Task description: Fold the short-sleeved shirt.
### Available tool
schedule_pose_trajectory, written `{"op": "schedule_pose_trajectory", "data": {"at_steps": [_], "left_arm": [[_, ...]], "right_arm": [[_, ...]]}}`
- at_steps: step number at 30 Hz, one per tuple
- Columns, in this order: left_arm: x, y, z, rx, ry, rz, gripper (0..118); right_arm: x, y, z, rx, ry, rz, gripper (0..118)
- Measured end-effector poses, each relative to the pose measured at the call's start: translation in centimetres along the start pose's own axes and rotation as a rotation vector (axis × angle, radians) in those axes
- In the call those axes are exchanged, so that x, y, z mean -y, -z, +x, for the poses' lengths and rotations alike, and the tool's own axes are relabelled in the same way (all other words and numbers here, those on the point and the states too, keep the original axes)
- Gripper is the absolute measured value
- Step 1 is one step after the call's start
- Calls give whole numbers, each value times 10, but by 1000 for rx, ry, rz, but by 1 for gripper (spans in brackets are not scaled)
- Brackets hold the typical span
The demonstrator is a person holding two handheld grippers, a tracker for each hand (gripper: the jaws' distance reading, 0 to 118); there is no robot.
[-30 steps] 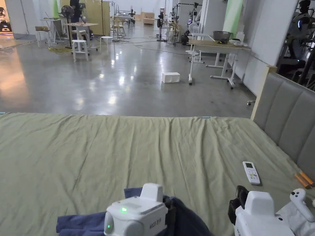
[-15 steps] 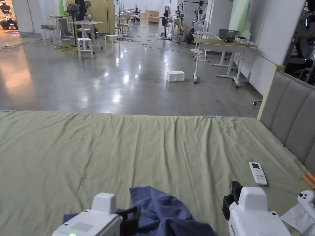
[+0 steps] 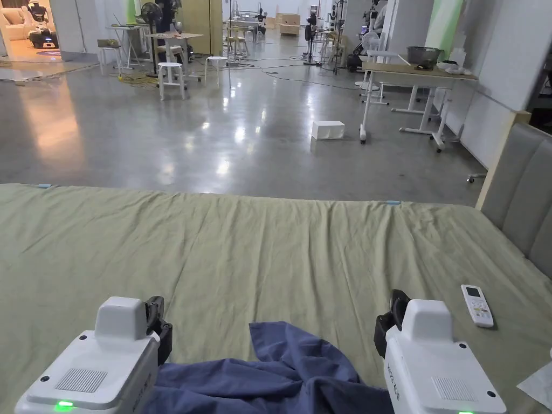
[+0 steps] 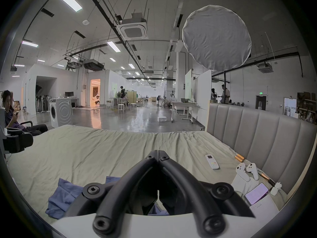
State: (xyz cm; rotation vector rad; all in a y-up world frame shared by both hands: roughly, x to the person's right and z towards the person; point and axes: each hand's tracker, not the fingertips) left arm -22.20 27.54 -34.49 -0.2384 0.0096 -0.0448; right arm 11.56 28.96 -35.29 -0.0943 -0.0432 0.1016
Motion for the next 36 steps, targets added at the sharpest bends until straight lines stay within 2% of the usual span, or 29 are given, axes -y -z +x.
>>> {"op": "schedule_pose_trajectory", "data": {"at_steps": [2, 8, 12, 17, 19, 20, 21, 22, 23, 29, 33, 36], "left_arm": [[0, 1, -1, -11, 20, -21, 0], [16, 14, -20, -35, -33, -149, 0], [46, 28, -38, 26, -112, -368, 0], [94, 41, -46, 32, -69, -604, 3], [112, 39, -49, 51, -105, -610, 26], [121, 39, -51, 52, -130, -632, 45], [125, 39, -50, 39, -148, -654, 58], [133, 40, -51, 22, -173, -681, 69], [138, 39, -53, 21, -190, -700, 71], [163, 44, -48, 59, -221, -801, 71], [167, 50, -35, 10, -143, -819, 68], [163, 49, -22, -9, -79, -810, 45]], "right_arm": [[-1, 0, -2, -7, -6, 0, 0], [2, 0, -4, -17, -17, 0, 0], [13, 0, -3, -27, -13, -39, 0], [23, -1, -3, -30, -26, -70, 0], [27, 0, -3, -32, -26, -85, 0], [30, 0, -2, -33, -24, -93, 0], [31, 0, -3, -33, -27, -93, 0], [33, -1, -4, -32, -33, -97, 0], [35, -1, -4, -35, -41, -99, 0], [46, 0, -4, -32, -47, -130, 0], [50, 0, -4, -30, -44, -143, 0], [53, -2, -4, -27, -42, -148, 0]]}}
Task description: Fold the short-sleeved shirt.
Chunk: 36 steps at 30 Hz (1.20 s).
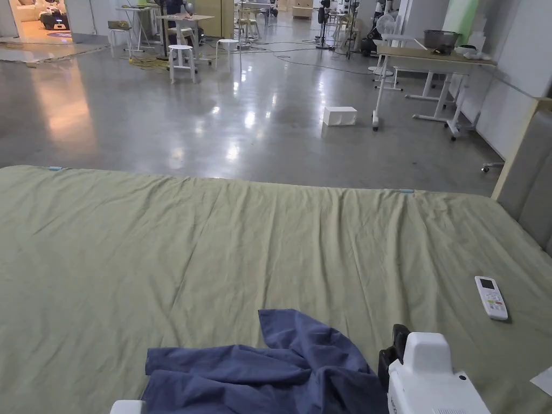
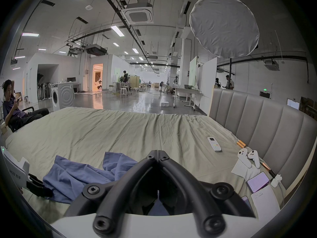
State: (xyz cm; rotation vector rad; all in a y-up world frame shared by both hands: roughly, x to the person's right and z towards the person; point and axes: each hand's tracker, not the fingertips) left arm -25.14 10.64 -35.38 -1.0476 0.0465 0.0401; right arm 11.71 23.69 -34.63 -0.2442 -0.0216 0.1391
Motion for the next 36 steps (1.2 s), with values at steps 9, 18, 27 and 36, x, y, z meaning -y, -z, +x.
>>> {"op": "schedule_pose_trajectory", "data": {"at_steps": [9, 18, 27, 36], "left_arm": [[7, -10, 6, 49, 42, 44, 7], [4, -40, -9, 36, 26, 138, 6], [9, -28, -10, 25, 37, 121, 6], [13, -25, -10, 28, 45, 102, 6]], "right_arm": [[9, -4, 6, 15, 8, -26, 0], [36, -2, 55, 0, -27, -160, 3], [105, 31, 70, -90, -85, -556, 65], [143, 48, 44, -125, -102, -628, 28]]}}
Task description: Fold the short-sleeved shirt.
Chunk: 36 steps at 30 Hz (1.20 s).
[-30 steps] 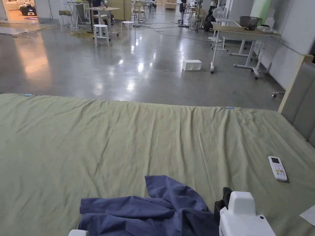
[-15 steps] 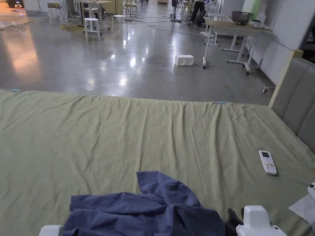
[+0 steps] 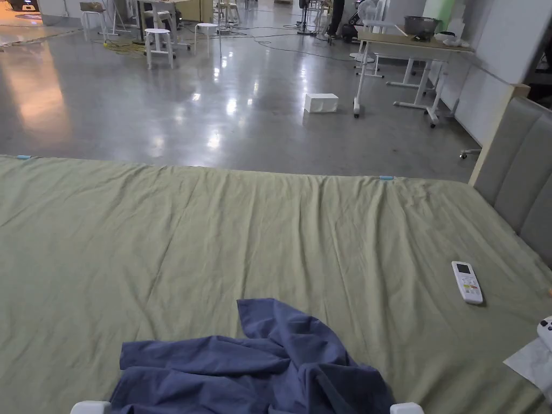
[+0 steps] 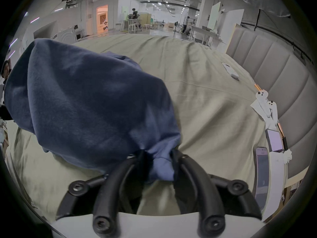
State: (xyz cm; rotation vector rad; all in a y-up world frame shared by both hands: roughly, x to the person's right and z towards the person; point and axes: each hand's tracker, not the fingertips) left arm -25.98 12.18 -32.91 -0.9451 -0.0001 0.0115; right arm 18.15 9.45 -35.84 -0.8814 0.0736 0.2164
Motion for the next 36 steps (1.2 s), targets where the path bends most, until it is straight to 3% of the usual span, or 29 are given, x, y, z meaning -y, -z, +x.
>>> {"op": "schedule_pose_trajectory", "data": {"at_steps": [3, 5, 10, 15, 36], "left_arm": [[1, 1, 0, 1, 2, -5, 6], [2, 1, 0, 2, -2, -3, 6], [-4, -8, 0, 1, -1, 27, 6], [-17, -17, 0, 3, 7, 78, 6], [-173, -133, -39, -63, 34, 476, 6]], "right_arm": [[-3, 0, -9, 13, -50, 1, 9], [-3, 0, -7, 16, -46, -3, 5], [-11, -22, 5, 14, 40, 38, 4], [-30, -61, 17, -1, 127, 191, 4], [-154, -169, 48, 118, 90, 613, 3]]}}
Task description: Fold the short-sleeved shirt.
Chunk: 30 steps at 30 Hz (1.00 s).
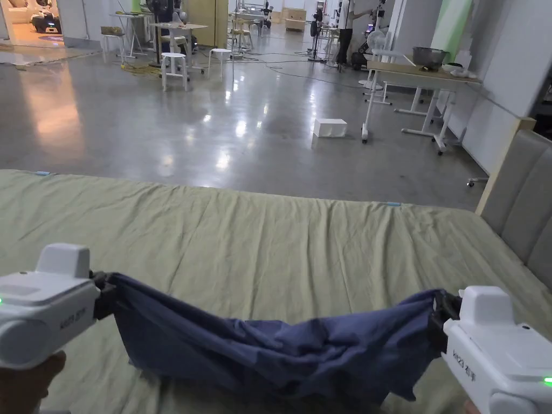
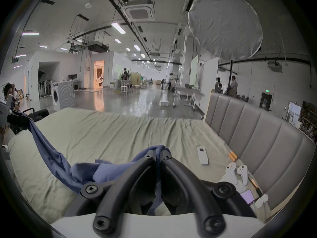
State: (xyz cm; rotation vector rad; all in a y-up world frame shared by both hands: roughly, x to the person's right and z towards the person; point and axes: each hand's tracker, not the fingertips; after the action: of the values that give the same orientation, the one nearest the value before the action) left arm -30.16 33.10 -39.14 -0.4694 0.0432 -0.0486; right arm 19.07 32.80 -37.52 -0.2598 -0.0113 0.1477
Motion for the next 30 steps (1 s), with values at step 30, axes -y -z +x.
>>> {"op": "schedule_pose_trajectory", "data": {"at_steps": [30], "left_arm": [[-208, 72, -53, -134, -51, 159, 6]], "right_arm": [[-195, 131, 5, 106, -78, 234, 3]]}}
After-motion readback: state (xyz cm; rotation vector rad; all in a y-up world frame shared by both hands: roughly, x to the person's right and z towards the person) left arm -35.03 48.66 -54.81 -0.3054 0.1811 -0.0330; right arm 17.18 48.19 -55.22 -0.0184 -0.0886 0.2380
